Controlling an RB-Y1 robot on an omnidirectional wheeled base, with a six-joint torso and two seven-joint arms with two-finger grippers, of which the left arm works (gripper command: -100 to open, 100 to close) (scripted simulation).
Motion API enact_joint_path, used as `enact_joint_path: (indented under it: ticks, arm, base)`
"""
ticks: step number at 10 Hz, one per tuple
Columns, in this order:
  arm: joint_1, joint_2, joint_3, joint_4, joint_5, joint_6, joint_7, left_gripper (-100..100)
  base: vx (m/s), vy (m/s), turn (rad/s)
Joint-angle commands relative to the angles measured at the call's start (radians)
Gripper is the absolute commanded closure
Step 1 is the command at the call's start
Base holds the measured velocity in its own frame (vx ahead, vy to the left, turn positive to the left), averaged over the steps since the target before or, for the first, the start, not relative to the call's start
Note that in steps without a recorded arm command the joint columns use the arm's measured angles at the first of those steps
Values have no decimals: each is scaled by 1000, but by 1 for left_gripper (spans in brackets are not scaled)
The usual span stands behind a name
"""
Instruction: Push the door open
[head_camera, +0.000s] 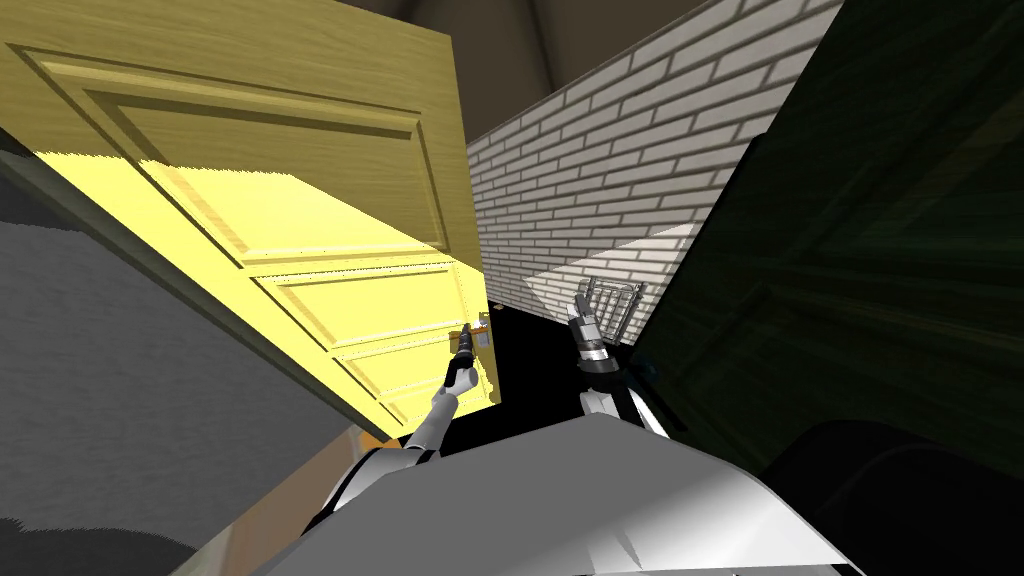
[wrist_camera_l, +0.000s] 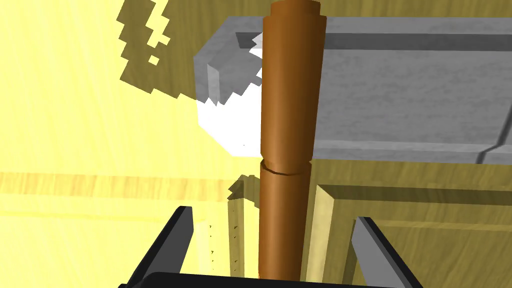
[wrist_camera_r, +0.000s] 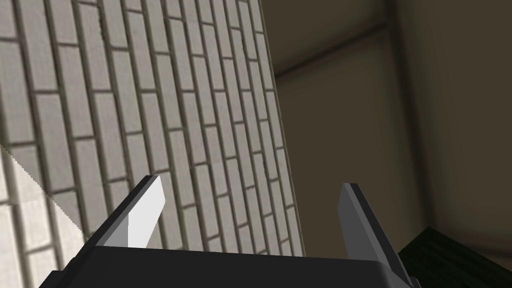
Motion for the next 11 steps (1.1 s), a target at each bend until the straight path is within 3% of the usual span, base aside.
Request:
enact_joint_path:
  ticks: [1,2,7,8,11]
  arm:
    - [0,0,0,0,0,0,0,-100]
    - [0,0,0,0,0,0,0,100]
    - [0,0,0,0,0,0,0,100]
    - [-13,17,1,23,-5,-6,8,100]
    - [-31,32,5,52,-11,-16,17,100]
  base:
    - [75,-43,0]
    - [-10,3,3]
    - [-15,7,-7]
    - [104,25,145]
    - [153,24,114]
